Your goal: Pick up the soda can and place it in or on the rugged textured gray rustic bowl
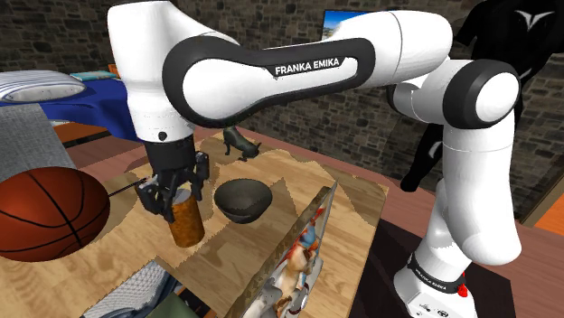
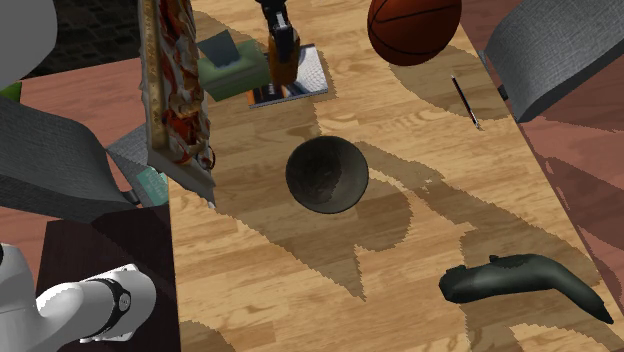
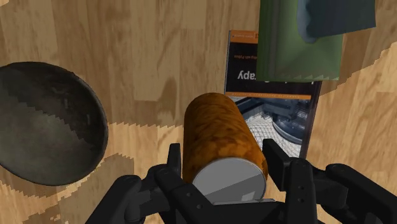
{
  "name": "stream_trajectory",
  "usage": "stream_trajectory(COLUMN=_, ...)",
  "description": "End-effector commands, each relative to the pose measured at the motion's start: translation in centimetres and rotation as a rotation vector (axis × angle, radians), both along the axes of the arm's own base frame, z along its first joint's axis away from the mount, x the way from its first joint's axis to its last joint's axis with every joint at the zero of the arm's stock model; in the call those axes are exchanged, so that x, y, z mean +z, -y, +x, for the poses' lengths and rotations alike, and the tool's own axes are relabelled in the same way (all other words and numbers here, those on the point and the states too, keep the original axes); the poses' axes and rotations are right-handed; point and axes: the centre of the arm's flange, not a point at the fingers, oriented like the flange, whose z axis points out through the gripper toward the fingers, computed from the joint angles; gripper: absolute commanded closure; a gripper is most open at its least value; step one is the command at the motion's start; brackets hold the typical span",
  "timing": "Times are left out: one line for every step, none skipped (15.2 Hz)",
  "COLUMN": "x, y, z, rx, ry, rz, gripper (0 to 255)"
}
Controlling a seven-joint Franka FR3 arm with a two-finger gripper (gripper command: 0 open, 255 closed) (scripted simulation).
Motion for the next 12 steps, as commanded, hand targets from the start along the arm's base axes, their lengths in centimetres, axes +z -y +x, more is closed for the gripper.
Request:
stream_trajectory(x=1.1, y=0.0, z=0.0, rx=0.000, ry=0.000, rz=0.000, gripper=255)
stream_trajectory(x=1.6, y=0.0, z=0.0, rx=0.000, ry=0.000, rz=0.000, gripper=255)
stream_trajectory(x=1.7, y=0.0, z=0.0, rx=0.000, ry=0.000, rz=0.000, gripper=255)
stream_trajectory(x=2.0, y=1.3, z=0.3, rx=0.000, ry=0.000, rz=0.000, gripper=255)
stream_trajectory(x=2.2, y=2.5, z=0.6, rx=0.000, ry=0.000, rz=0.000, gripper=255)
stream_trajectory(x=2.4, y=3.8, z=0.9, rx=0.000, ry=0.000, rz=0.000, gripper=255)
stream_trajectory(x=2.6, y=5.1, z=1.2, rx=0.000, ry=0.000, rz=0.000, gripper=255)
stream_trajectory(x=2.8, y=6.3, z=1.5, rx=0.000, ry=0.000, rz=0.000, gripper=255)
stream_trajectory(x=3.0, y=7.6, z=1.8, rx=0.000, ry=0.000, rz=0.000, gripper=255)
stream_trajectory(x=3.2, y=8.9, z=2.1, rx=0.000, ry=0.000, rz=0.000, gripper=255)
stream_trajectory(x=3.4, y=10.1, z=2.4, rx=0.000, ry=0.000, rz=0.000, gripper=255)
stream_trajectory(x=3.6, y=11.4, z=2.7, rx=0.000, ry=0.000, rz=0.000, gripper=255)
